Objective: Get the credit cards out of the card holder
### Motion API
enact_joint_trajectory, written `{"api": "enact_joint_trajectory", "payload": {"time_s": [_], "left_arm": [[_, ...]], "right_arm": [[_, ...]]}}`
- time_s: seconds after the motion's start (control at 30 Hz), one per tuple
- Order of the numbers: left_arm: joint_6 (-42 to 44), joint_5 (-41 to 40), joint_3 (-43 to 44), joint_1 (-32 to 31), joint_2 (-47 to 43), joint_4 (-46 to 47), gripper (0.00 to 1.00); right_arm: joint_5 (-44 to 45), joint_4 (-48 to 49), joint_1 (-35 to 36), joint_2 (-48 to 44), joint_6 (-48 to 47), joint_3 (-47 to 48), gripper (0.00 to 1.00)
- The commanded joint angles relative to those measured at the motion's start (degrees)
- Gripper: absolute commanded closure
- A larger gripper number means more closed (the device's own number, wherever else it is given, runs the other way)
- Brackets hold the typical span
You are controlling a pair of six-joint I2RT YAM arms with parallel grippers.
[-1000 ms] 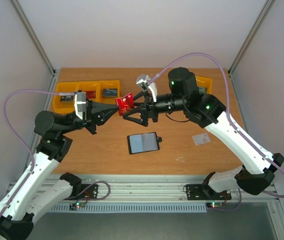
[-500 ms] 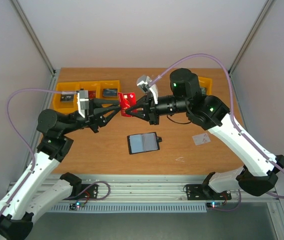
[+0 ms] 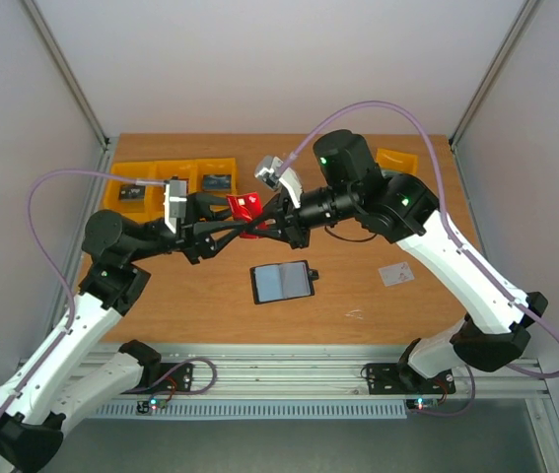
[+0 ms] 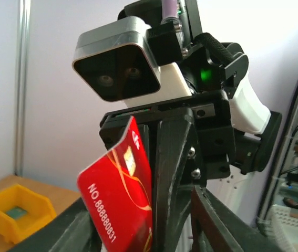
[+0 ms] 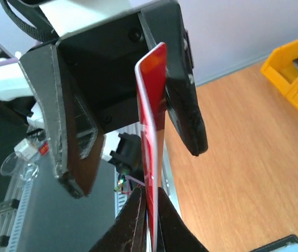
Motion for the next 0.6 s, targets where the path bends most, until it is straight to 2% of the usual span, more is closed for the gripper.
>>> {"api": "enact_joint_trajectory", "payload": {"time_s": [0.0, 0.13, 0.3, 0.43, 0.57], "left_arm": [[1.43, 0.96, 1.72, -0.73, 0.24, 2.66, 0.65], [2.35, 0.62, 1.64, -1.07, 0.31, 1.83, 0.98], [6.18, -3.07, 1.05, -1.40, -0.49, -1.52, 1.00], [12.71, -14.43, 0.13, -2.29, -1.13, -6.58, 1.00], [19.73, -27.28, -0.12, -3.80, -0.80, -10.69, 1.00]], "right_arm": [[0.59, -3.70, 0.86, 1.04, -2.94, 2.21, 0.99], [2.90, -4.19, 0.95, 1.35, -2.89, 2.26, 0.99], [12.85, -3.86, 0.94, 0.52, -0.65, 2.04, 0.99], [19.11, -1.75, 1.06, 0.21, 4.81, 1.90, 0.99], [27.22, -0.15, 5.22, 1.33, 7.63, 2.49, 0.99]]}}
